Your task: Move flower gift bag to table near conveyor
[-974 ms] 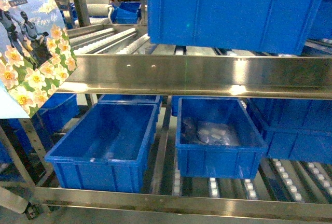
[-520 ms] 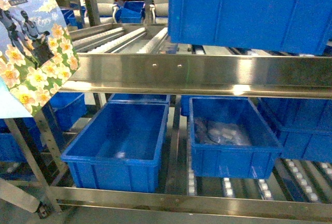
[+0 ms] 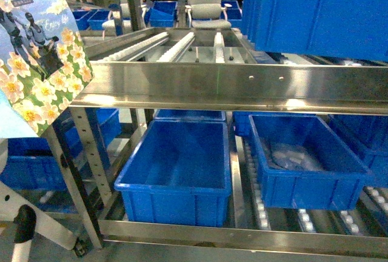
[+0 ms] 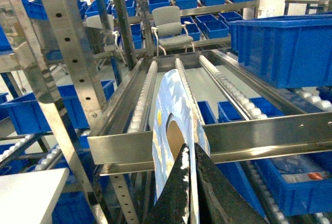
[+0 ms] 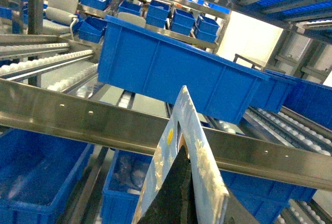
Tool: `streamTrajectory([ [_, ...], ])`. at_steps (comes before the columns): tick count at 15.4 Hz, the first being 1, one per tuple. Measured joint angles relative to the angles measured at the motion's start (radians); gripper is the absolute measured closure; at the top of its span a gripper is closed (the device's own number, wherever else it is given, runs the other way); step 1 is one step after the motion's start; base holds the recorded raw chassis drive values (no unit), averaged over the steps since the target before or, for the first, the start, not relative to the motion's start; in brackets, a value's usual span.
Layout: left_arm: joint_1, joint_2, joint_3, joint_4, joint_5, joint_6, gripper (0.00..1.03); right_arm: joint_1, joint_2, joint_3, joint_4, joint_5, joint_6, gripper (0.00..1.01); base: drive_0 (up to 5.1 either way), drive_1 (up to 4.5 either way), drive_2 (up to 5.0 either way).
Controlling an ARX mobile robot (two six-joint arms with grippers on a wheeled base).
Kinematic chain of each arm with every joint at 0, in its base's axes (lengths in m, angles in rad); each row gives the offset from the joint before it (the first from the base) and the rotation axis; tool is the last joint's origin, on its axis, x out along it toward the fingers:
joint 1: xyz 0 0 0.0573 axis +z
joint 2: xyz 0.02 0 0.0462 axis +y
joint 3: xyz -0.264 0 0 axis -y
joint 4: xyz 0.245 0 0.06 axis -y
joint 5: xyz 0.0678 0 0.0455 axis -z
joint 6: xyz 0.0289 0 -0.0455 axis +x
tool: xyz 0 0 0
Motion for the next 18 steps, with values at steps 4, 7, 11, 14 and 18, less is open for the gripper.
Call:
streamTrajectory([
  [4, 0.000, 0.000, 0.000, -0.002, 0.000, 0.000, 1.01, 0.000, 0.000, 0.000, -0.002, 0.000, 0.000, 0.99, -5.0, 2.50, 2.5],
  [7, 0.000, 0.000, 0.000, -0.001, 0.000, 0.000, 1.01, 0.000, 0.000, 0.000, 0.000, 0.000, 0.000, 0.99, -4.9, 2.51, 2.5],
  [11, 0.000, 0.000, 0.000, -0.001, 0.000, 0.000, 1.01, 0.000, 0.000, 0.000, -0.001, 0.000, 0.000, 0.99, -4.9, 2.51, 2.5],
  [14, 0.000, 0.000, 0.000, 0.002, 0.000, 0.000, 1.01, 0.000, 0.000, 0.000, 0.002, 0.000, 0.000, 0.99, -4.9, 2.51, 2.5],
  [18, 0.001, 0.000, 0.000, 0.000, -0.002, 0.000, 1.01, 0.000, 0.000, 0.000, 0.000, 0.000, 0.000, 0.99, -4.9, 2.54, 2.5],
])
